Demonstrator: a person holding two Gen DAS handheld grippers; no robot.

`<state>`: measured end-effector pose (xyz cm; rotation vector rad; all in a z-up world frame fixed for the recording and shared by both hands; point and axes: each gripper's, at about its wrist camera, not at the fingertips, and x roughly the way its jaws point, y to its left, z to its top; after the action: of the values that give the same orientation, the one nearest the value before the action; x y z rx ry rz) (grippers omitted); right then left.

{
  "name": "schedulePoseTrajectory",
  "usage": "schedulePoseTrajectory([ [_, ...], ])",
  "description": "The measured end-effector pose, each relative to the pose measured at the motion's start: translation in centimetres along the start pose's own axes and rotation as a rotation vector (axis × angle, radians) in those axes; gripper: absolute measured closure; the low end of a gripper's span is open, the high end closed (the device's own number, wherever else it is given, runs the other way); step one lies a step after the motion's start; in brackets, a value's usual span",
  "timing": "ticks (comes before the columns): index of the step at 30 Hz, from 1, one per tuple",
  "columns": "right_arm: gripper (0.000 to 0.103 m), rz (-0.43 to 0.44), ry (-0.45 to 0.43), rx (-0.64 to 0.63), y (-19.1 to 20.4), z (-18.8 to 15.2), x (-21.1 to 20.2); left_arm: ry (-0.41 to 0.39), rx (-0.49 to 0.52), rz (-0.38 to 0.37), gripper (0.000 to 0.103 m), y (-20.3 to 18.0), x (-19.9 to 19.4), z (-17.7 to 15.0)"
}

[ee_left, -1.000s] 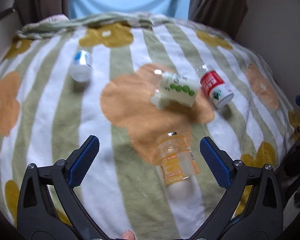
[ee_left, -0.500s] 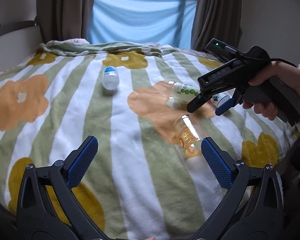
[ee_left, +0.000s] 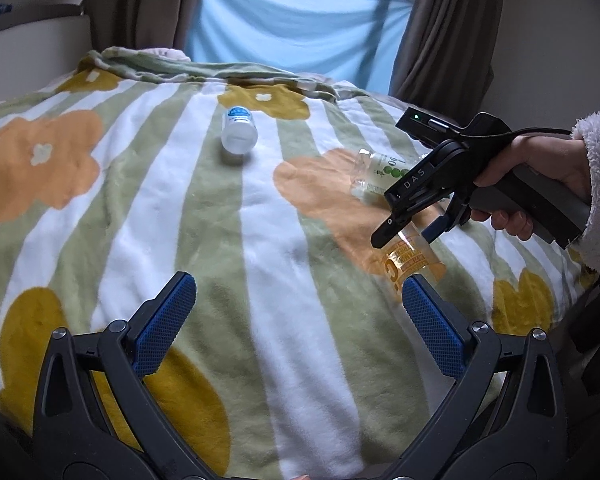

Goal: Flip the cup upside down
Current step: 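Turn the cup rim-down with the right gripper, place it, and open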

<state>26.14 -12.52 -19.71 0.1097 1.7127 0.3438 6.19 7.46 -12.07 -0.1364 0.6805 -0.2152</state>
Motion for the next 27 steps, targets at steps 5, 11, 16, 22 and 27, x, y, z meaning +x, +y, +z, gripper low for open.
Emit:
schedulePoseTrajectory([
  [5, 0.045, 0.031, -0.027, -0.023, 0.5, -0.1, -0.9, 0.005, -0.048, -0.023, 0.000, 0.8, 0.2, 0.1],
  [11, 0.045, 0.000, -0.409, -0.206, 2.5, -4.1, -6.1, -0.017, -0.047, -0.012, 0.000, 0.7, -0.1, 0.2],
  [16, 0.046, 0.002, -0.767, -0.246, 3.2, -10.1, -6.1, -0.013, -0.044, -0.010, 0.000, 0.5, 0.3, 0.4],
  [22, 0.046, -0.213, -0.983, -0.365, 4.9, -13.7, -3.8, -0.022, -0.033, 0.020, 0.000, 0.3, 0.2, 0.5],
  [27, 0.046, -0.183, -1.039, -0.397, 4.1, -14.1, -2.2, -0.030, -0.048, 0.024, 0.000, 0.5, 0.3, 0.7],
])
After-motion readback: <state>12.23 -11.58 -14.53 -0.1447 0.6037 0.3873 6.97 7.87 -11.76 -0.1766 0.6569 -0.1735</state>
